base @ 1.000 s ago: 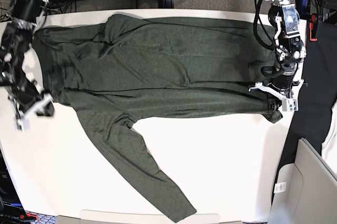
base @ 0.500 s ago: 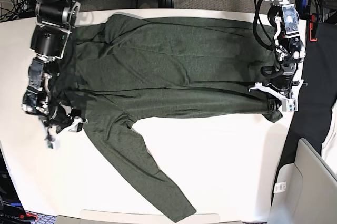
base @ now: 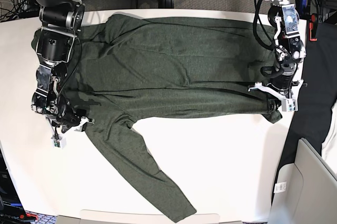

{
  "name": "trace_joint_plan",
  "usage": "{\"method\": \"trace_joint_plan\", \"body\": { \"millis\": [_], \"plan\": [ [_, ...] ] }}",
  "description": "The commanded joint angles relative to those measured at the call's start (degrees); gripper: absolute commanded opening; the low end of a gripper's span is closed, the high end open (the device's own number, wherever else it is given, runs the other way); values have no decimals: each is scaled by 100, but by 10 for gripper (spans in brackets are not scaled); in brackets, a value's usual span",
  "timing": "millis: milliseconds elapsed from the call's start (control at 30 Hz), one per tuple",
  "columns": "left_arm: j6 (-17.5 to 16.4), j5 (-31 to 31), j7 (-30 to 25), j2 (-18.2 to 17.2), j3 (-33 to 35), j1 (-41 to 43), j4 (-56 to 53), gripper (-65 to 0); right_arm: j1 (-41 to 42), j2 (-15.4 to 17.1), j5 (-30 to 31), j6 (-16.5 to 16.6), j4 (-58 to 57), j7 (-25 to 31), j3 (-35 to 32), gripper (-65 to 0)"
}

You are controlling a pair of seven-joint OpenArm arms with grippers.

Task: Fold the T-shirt properly
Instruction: 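Regrasp the folded side with the right gripper and push it further inward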

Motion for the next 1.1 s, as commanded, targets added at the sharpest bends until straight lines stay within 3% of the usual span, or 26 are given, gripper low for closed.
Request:
{"method": "trace_joint_plan", "body": {
  "millis": [0,67,200,300,533,700,900,1067],
  "plan": [
    [9,-21,-150,-73,-20,-98,106,-649,49,-31,9,45,0,-249,-9,-501],
    [9,-21,-150,-73,-11,-98,106,-649,13,-39,18,185,17,-408,0,-560],
    [9,-21,-150,-73,-11,-98,106,-649,5,-39,123,950,35,-654,0,-621],
    [9,-21,-150,-73,-28,-98,106,-649,-4,-4,132,1302,61,-751,0,-648],
    [9,-21,-150,-73,-46,-98,142,-649,-470,22,158,1337,1345,-926,35,-644],
    [9,-21,-185,-73,-55,-98,150,-649,-857,57,272,1354,2356,-1419,35,-644],
    [9,-3,-185,-82,-55,8,379,-649,-1420,558,1574,1354,3006,-1656,97,-644],
    [9,5,-168,-90,-64,201,660,-649,-1850,717,2418,1354,3191,-2034,871,-644]
  ]
}}
